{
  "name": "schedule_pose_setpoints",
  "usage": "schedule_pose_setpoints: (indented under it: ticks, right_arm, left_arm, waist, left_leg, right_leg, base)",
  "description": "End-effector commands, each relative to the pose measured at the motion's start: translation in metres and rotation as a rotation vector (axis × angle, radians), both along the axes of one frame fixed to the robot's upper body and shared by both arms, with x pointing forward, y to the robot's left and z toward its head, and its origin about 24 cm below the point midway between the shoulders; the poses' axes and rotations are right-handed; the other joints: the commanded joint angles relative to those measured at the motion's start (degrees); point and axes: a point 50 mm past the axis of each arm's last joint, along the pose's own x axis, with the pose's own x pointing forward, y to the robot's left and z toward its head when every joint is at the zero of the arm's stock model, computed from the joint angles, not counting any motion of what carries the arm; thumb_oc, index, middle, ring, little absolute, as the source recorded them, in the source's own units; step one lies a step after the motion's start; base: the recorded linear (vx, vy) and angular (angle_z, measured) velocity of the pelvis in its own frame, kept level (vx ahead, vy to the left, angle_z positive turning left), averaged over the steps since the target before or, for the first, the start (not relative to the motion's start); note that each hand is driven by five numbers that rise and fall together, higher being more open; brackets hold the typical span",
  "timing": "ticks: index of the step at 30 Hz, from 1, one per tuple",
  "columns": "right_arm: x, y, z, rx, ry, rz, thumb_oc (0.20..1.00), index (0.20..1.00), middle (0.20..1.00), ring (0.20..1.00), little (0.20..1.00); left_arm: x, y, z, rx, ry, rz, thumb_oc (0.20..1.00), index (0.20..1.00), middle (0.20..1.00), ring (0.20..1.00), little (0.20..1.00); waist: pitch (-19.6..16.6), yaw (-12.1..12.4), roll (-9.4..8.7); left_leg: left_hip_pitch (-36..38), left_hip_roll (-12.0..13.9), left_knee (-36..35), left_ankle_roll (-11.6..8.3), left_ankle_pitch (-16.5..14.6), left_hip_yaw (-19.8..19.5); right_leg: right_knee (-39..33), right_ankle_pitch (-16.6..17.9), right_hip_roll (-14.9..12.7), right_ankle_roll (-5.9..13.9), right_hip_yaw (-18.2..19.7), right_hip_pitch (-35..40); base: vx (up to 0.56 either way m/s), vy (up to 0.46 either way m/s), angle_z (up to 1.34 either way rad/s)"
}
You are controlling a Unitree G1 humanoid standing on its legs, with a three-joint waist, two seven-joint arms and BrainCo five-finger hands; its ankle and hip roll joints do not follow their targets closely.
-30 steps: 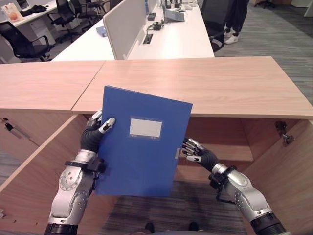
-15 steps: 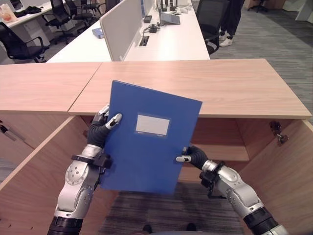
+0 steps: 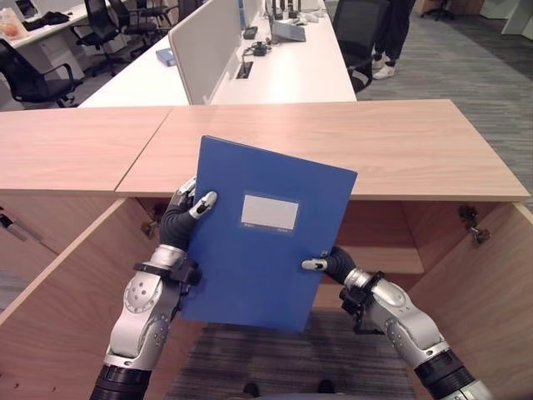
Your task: Put the empty folder in the office cabinet
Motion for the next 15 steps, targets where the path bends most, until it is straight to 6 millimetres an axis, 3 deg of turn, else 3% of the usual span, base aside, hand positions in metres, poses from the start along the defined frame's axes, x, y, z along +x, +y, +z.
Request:
schedule_pose_setpoints:
  ticks: [1, 9, 15]
  right_arm:
    - [0.011, 0.054, 0.036, 0.175, -0.136, 0.134, 0.200, 0.200, 0.200, 0.200, 0.200]
    - [0.008, 0.054, 0.037, 0.197, -0.136, 0.135, 0.200, 0.200, 0.200, 0.200, 0.200]
    - [0.007, 0.043, 0.031, 0.159, -0.130, 0.099, 0.200, 0.200, 0.200, 0.200, 0.200]
  left_arm:
    - [0.012, -0.033, 0.031, -0.076, -0.159, -0.137, 0.200, 0.200, 0.200, 0.200, 0.200]
    - [0.013, -0.041, 0.028, -0.125, -0.139, -0.162, 0.200, 0.200, 0.200, 0.200, 0.200]
    - [0.010, -0.037, 0.029, -0.139, -0.146, -0.153, 0.200, 0.200, 0.200, 0.200, 0.200]
  waist:
    - [-0.50, -0.75, -2.56]
    - [-0.48, -0.81, -2.74]
    - [-0.52, -0.76, -2.83]
  left_leg:
    - [1.51, 2.07, 0.20, -2.36, -5.22, 1.57]
    - [1.25, 1.75, 0.20, -2.23, -5.19, 0.97]
    - [1.20, 1.61, 0.20, -2.18, -5.30, 0.73]
  right_leg:
    - [0.47, -6.36, -6.53, 6.06, -0.78, 4.64]
    - [0.64, -6.40, -6.77, 6.15, -0.67, 4.59]
    - [0.67, -6.34, -6.94, 6.23, -0.67, 4.60]
  base:
    - [0.00, 0.000, 0.00]
    - [0.01, 0.003, 0.03]
    - [0.01, 0.002, 0.02]
